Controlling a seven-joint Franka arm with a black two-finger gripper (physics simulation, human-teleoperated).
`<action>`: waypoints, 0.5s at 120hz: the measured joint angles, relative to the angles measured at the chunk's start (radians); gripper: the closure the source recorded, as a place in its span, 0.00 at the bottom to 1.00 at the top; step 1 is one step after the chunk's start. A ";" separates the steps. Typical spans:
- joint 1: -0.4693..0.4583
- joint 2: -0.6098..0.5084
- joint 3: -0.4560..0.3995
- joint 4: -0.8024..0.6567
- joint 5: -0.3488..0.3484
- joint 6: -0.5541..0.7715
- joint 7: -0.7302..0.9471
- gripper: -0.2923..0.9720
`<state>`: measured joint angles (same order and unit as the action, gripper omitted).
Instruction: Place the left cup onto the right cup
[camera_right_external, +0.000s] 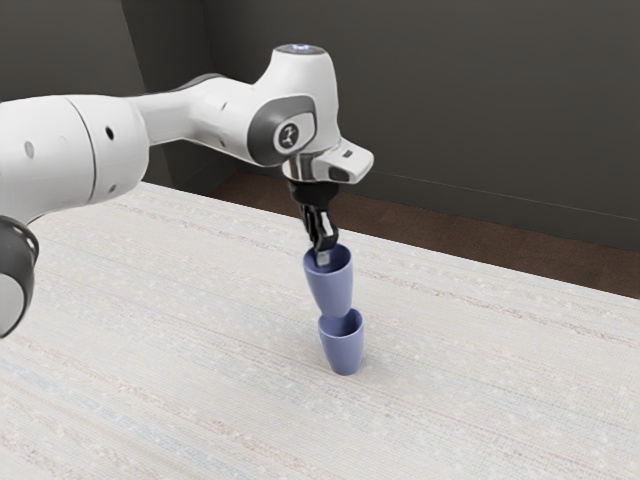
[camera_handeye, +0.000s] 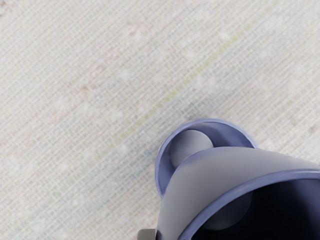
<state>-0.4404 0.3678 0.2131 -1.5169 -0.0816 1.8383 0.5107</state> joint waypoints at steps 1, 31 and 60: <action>0.000 0.001 0.000 0.000 0.000 0.000 0.000 0.85; 0.000 0.016 -0.004 0.001 -0.001 0.004 0.000 0.85; 0.000 0.024 -0.010 0.000 -0.001 0.008 -0.001 0.85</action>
<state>-0.4404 0.3916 0.2031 -1.5168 -0.0826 1.8463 0.5099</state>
